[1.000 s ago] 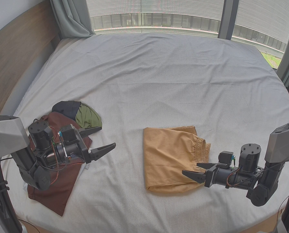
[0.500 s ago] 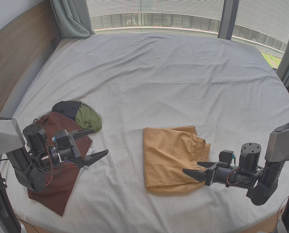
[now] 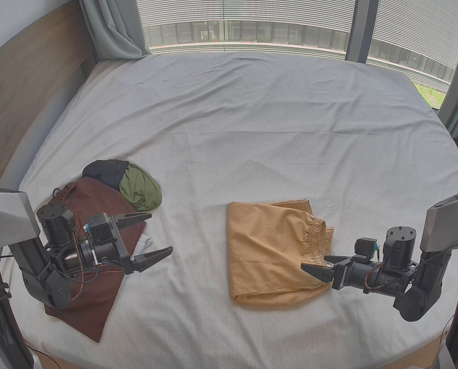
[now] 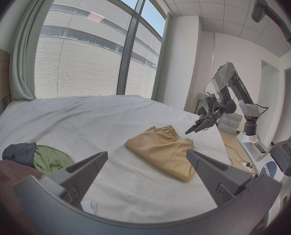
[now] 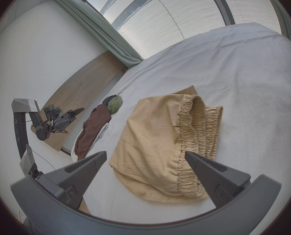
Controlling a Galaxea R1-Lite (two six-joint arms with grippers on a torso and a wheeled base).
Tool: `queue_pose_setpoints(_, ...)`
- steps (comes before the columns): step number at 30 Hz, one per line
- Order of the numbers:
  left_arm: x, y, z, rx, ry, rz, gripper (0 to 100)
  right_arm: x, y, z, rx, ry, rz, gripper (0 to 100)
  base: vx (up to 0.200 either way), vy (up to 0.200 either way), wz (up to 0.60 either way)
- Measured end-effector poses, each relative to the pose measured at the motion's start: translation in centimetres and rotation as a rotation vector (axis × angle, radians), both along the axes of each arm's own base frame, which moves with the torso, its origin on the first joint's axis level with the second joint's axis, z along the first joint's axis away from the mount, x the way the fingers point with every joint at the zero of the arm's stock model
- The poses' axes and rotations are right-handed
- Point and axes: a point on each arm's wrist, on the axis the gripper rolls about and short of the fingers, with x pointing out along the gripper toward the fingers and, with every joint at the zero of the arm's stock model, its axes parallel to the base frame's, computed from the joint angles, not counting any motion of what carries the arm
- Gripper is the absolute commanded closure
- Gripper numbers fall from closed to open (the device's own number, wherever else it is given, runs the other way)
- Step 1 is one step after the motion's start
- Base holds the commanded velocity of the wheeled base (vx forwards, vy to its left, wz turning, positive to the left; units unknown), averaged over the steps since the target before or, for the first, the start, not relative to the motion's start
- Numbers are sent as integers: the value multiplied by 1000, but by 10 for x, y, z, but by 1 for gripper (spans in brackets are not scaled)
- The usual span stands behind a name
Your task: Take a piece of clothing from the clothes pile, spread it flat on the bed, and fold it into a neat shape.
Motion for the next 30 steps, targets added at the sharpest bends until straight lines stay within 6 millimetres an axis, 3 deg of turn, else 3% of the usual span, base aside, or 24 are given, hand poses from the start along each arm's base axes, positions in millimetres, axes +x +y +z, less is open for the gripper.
queue_pose_setpoints(15,-1,-2,-1,0,4,-6,0,10,-22,-26,-26,80,-84,0,0,0,0)
queue_pose_setpoints(30,-4,-7,0,1,7,-24,0,19,-29,-49,-33,133,-113,0,0,0,0)
